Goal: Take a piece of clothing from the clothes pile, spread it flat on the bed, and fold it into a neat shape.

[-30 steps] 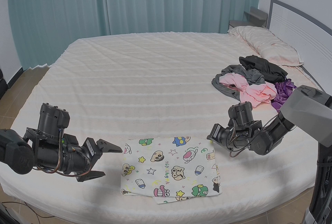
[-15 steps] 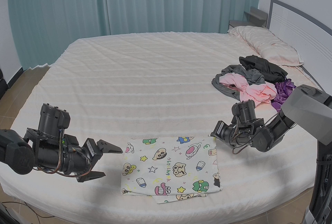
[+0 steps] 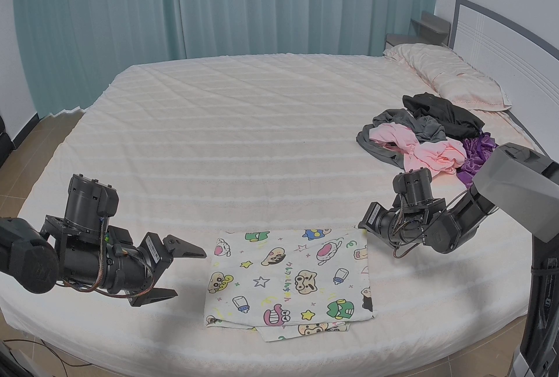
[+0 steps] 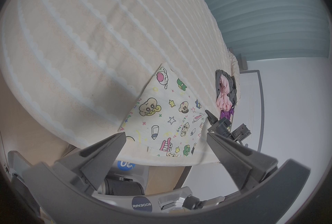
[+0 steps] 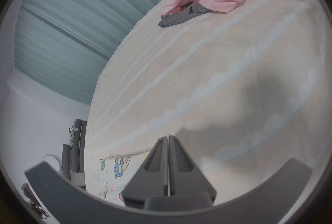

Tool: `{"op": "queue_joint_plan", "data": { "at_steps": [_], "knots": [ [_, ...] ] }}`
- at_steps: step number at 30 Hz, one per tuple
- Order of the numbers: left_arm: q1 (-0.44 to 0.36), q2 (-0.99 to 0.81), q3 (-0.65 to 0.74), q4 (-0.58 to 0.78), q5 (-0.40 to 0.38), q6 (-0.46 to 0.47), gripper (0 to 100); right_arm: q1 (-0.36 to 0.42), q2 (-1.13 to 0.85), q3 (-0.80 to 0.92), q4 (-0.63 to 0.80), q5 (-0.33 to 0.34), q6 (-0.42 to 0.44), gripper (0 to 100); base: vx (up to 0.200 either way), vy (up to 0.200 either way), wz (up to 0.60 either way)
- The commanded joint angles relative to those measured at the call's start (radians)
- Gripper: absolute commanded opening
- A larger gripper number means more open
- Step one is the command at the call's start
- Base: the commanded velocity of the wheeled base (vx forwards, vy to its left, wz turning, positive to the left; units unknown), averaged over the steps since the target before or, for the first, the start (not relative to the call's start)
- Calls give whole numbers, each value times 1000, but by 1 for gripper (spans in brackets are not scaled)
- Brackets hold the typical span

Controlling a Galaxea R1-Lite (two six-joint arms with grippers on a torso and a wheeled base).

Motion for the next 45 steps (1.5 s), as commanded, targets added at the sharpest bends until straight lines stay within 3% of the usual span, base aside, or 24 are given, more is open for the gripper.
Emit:
{"op": "queue_joint_plan", "data": {
  "at_steps": [1, 13, 21, 23, 26, 34, 45],
  "knots": [
    [1, 11, -1, 0, 2, 1, 100, -12, 1, -8, 5, 0, 10, 100, 0, 0, 0],
    [8, 71, -31, -23, 3, 12, 100, -4, -61, 67, -5, -1, 16, 100, 0, 0, 0],
    [8, 225, -35, -149, 46, 154, 100, 21, -150, 222, -9, 8, -32, 100, 0, 0, 0],
    [7, 301, -46, -206, 100, 211, 100, 37, -160, 294, -61, 11, -105, 100, 0, 0, 0],
    [8, 369, -69, -243, 144, 236, 100, 57, -159, 342, -123, 11, -111, 100, 0, 0, 0],
    [-1, 453, -78, -299, 144, 302, 100, 94, -131, 358, -138, 37, -108, 100, 0, 0, 0],
    [-33, 514, -80, -385, 140, 303, 100, 137, -81, 354, -141, 56, -108, 100, 0, 0, 0]
  ]
}}
